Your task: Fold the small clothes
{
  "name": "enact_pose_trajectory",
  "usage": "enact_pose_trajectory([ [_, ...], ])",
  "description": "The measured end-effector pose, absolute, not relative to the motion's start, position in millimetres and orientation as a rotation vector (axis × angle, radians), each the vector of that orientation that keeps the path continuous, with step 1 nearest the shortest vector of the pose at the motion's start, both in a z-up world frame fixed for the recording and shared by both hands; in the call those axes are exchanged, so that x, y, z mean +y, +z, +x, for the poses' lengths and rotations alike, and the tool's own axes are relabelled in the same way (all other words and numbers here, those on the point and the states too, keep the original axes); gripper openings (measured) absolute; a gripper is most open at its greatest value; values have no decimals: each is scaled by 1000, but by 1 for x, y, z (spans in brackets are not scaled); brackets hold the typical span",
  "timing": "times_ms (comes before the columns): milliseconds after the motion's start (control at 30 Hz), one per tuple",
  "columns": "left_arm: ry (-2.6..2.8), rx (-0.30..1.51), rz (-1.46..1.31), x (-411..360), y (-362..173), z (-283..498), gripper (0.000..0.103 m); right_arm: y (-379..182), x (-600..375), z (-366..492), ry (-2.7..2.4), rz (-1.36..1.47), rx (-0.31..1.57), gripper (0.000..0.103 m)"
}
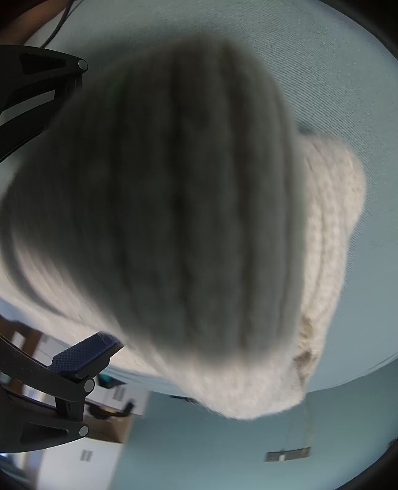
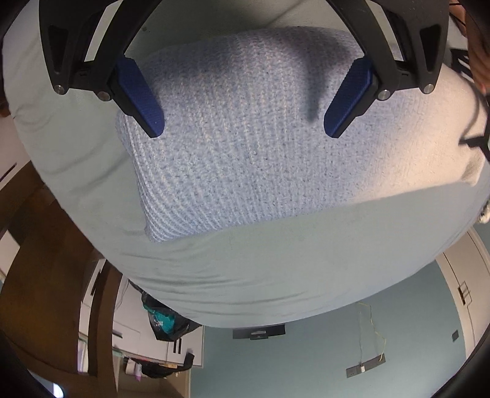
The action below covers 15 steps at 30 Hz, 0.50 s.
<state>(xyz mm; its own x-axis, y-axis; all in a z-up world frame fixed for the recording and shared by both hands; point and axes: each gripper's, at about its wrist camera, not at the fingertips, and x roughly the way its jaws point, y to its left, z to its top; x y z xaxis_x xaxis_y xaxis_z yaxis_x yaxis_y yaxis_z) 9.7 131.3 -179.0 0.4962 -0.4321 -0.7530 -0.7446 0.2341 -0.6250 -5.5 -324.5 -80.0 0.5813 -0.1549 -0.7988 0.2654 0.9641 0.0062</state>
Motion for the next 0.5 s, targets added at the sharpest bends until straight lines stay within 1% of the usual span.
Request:
enact_pose_trajectory([
  [100, 302, 1112, -1349, 131, -174, 19, 103, -82, -316, -3, -220, 90, 913, 102],
  [133, 296, 1107, -1334, 133, -171, 21, 95, -83, -312, -1, -204, 80, 913, 102],
  [167, 299, 1103, -1313, 135, -167, 21, 78, -84, -309, 0, -192, 67, 915, 102],
  [200, 295, 1094, -1295, 137, -160, 22, 70, -86, -306, 2, -192, 48, 916, 102],
  [233, 275, 1078, -1279, 139, -151, 22, 56, -87, -304, 3, -199, 33, 916, 102],
  [267, 251, 1066, -1249, 139, -141, 24, 51, -89, -303, 4, -205, 20, 916, 102],
  [367, 180, 993, -1045, 131, -98, 27, 47, -90, -301, 4, -201, 20, 913, 102],
  [500, 128, 875, -792, 113, -39, 18, 47, -97, -301, 3, -158, 88, 965, 102],
])
